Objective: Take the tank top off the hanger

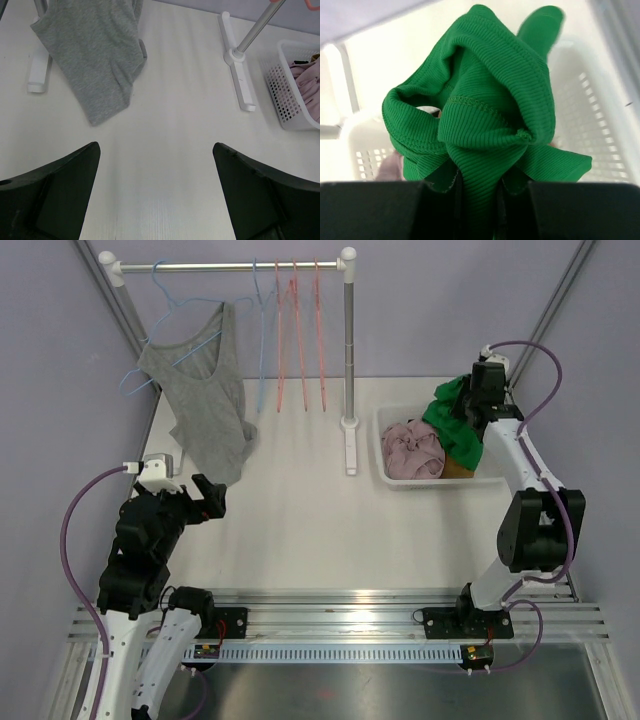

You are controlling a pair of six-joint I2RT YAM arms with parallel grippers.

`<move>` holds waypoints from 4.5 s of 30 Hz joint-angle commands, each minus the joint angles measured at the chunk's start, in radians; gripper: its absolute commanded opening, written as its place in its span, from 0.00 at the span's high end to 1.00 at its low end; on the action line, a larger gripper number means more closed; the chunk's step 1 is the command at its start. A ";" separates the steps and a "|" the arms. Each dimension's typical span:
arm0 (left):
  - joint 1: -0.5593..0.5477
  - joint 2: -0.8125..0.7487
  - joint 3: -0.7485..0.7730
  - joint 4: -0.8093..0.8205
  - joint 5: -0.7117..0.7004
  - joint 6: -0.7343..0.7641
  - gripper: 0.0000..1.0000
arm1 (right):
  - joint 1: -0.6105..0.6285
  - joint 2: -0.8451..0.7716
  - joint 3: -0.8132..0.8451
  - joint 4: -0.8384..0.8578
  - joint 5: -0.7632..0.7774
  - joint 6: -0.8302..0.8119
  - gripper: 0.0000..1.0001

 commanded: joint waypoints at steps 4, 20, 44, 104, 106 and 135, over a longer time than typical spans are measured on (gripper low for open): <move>0.005 -0.011 -0.002 0.058 0.022 0.015 0.01 | -0.009 0.012 -0.201 0.177 -0.077 0.109 1.00; 0.005 -0.017 0.014 0.034 -0.070 -0.001 0.01 | -0.075 0.084 -0.135 -0.112 -0.013 0.247 0.47; 0.005 0.408 0.562 0.084 -0.168 0.182 0.01 | -0.074 -0.589 -0.202 -0.256 -0.554 0.187 0.01; 0.465 1.332 1.228 0.459 0.659 0.128 1.00 | 0.012 -1.145 -0.589 -0.219 -0.948 0.292 0.07; 0.465 1.321 1.225 0.466 0.657 0.109 1.00 | 0.011 -1.146 -0.592 -0.218 -0.951 0.292 0.07; 0.411 0.839 0.821 0.378 0.540 -0.053 1.00 | 0.024 -1.085 -0.538 -0.224 -0.993 0.250 0.05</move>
